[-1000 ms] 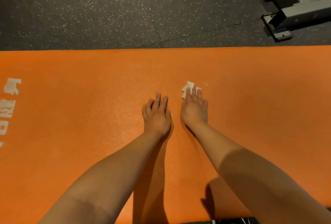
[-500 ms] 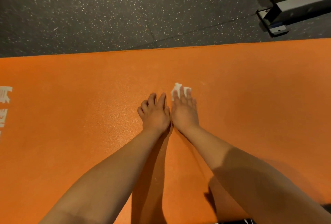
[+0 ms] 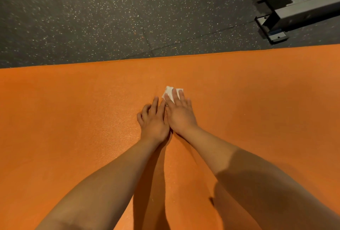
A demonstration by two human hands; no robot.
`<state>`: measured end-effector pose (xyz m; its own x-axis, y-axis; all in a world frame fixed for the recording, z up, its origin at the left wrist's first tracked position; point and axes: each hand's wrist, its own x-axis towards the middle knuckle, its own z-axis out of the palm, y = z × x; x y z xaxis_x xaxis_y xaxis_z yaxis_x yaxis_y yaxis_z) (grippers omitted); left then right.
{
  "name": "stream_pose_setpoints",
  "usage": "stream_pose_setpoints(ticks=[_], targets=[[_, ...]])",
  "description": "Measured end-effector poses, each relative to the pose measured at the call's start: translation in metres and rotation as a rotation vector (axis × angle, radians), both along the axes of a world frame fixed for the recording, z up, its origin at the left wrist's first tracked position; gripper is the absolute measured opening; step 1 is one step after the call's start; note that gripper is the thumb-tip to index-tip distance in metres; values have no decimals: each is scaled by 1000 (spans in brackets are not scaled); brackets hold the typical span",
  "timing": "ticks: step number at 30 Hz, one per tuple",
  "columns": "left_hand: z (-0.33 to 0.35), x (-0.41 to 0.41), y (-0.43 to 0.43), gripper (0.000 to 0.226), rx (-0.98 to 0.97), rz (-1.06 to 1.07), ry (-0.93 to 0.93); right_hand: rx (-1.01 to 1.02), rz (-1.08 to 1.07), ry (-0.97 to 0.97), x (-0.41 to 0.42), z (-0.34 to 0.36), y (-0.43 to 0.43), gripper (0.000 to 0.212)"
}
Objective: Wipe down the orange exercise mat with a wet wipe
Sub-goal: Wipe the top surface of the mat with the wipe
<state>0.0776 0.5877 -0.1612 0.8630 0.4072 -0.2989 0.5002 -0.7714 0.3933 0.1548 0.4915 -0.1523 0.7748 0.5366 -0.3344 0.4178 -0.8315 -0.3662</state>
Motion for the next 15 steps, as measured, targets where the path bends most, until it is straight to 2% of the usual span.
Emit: stream_pose_setpoints(ticks=[2, 6, 7, 12, 14, 15], targets=[[1, -1, 1, 52, 5, -7, 2, -25, 42, -30, 7, -1, -6, 54], [6, -1, 1, 55, 24, -32, 34, -75, -267, -19, 18, 0, -26, 58], [6, 0, 1, 55, 27, -30, 35, -69, -291, -4, 15, 2, -21, 58], [9, 2, 4, 50, 46, -39, 4, 66, 6, 27, -5, 7, 2, 55], [13, 1, 10, 48, 64, -67, -7, 10, -19, -27, 9, 2, -12, 53], [14, 2, 14, 47, 64, -79, -16, -26, -104, -44, 18, -1, -19, 54]])
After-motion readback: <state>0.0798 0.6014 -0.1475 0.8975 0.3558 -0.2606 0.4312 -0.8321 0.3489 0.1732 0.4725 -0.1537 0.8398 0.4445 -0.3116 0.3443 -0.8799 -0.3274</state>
